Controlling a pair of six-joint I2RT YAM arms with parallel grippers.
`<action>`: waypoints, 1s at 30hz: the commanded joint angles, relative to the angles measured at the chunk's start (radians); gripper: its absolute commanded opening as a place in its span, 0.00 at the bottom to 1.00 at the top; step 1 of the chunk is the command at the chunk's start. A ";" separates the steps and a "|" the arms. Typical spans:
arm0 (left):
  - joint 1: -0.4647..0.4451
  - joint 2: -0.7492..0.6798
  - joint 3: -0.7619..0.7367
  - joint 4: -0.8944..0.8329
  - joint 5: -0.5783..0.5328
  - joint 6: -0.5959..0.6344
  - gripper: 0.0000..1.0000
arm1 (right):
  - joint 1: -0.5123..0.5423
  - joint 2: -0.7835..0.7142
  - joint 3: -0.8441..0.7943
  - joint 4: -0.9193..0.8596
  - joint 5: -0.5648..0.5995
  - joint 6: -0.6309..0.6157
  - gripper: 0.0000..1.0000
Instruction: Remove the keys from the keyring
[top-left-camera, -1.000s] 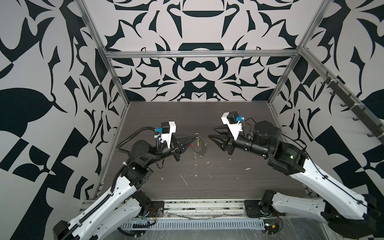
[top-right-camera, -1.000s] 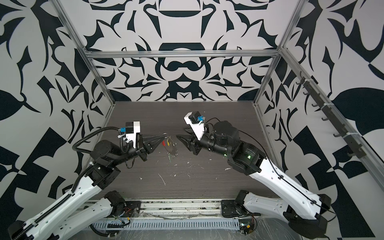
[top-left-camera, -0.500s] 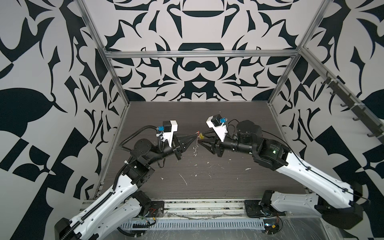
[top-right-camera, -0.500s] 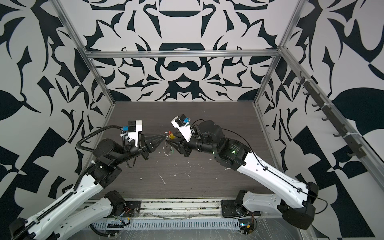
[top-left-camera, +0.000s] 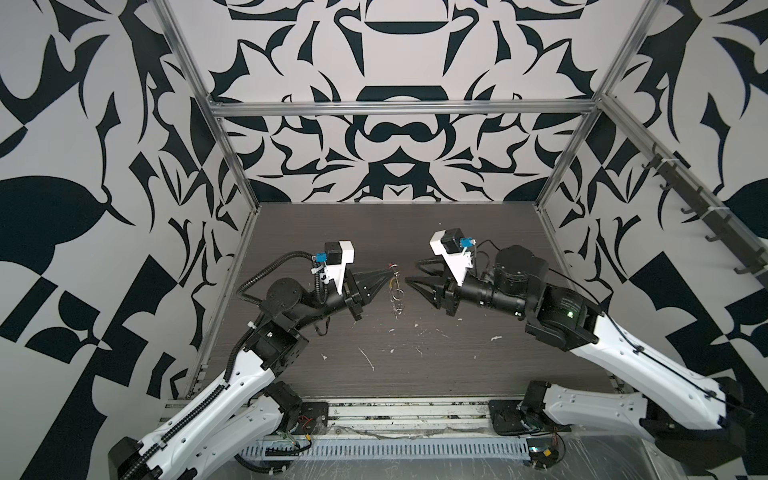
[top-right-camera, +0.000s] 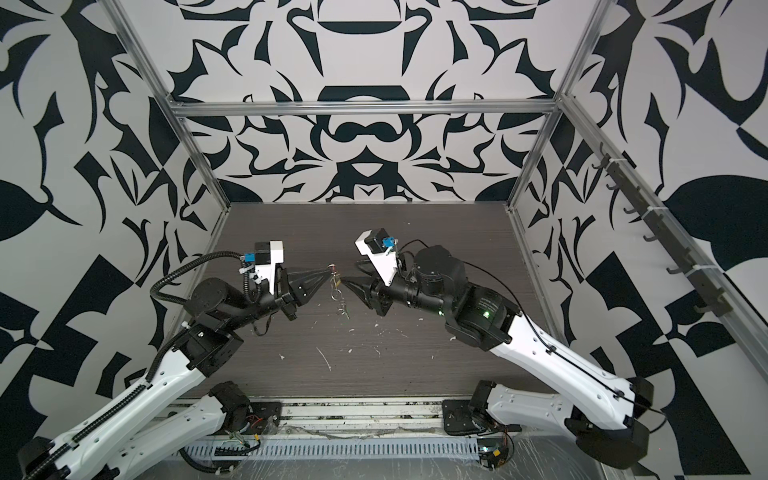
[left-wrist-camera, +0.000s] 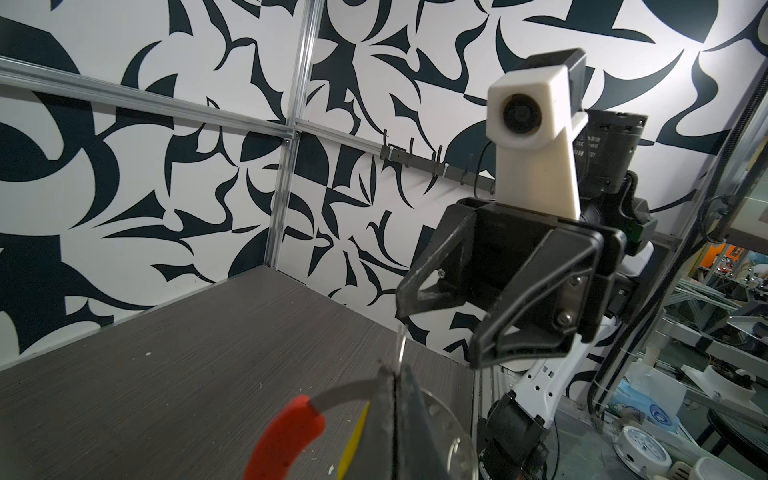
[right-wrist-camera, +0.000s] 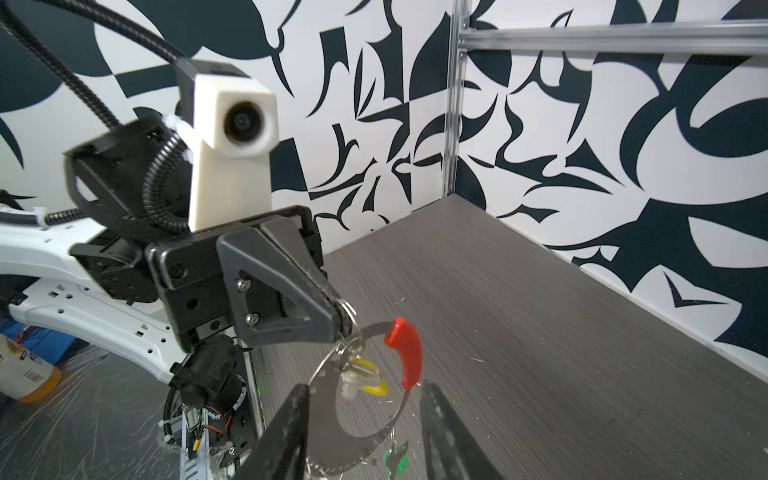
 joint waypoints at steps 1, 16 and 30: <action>-0.002 -0.018 0.023 0.048 0.030 -0.002 0.00 | 0.004 -0.052 -0.048 0.109 0.008 -0.005 0.46; -0.002 -0.019 0.006 0.148 0.129 -0.056 0.00 | 0.003 -0.044 -0.131 0.167 -0.132 -0.013 0.46; -0.002 0.010 0.016 0.178 0.210 -0.095 0.00 | 0.005 -0.013 -0.125 0.209 -0.190 -0.008 0.45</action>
